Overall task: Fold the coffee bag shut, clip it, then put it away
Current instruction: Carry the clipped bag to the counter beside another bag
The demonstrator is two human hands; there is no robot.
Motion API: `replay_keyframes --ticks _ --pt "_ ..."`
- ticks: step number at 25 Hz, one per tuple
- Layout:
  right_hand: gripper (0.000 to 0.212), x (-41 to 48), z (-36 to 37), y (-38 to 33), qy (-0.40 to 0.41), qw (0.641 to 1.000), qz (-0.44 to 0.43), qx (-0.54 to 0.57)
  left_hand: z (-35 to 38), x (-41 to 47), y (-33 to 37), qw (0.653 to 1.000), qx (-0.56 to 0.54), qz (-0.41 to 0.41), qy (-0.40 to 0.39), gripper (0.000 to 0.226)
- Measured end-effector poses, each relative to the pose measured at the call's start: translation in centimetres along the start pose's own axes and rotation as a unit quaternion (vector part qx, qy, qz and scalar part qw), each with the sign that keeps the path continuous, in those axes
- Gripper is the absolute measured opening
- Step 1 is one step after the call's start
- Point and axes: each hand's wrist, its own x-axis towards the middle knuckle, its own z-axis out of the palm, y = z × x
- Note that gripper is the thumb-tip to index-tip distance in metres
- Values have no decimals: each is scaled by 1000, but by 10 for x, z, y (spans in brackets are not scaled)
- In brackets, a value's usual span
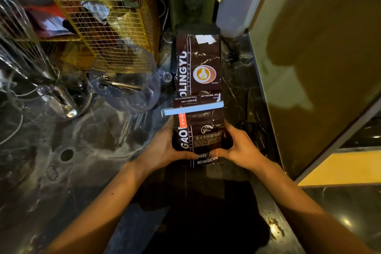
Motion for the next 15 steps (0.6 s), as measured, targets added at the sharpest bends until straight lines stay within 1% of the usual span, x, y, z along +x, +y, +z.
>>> replay_keyframes --ticks 3,6,8,10,15 --pt "96 2 0 -10 36 999 -16 -8 -3 4 4 1000 -9 4 30 102" --pt "102 17 -10 -22 59 997 -53 -25 -12 17 11 997 4 18 69 102" --pt "108 30 -17 -25 49 996 -65 -42 -18 28 14 996 34 31 74 107" --pt "112 39 -18 -25 39 996 -60 -60 -19 37 13 995 66 31 69 111" --pt "114 49 -16 -23 38 996 -52 -68 -15 44 5 994 39 38 95 119"
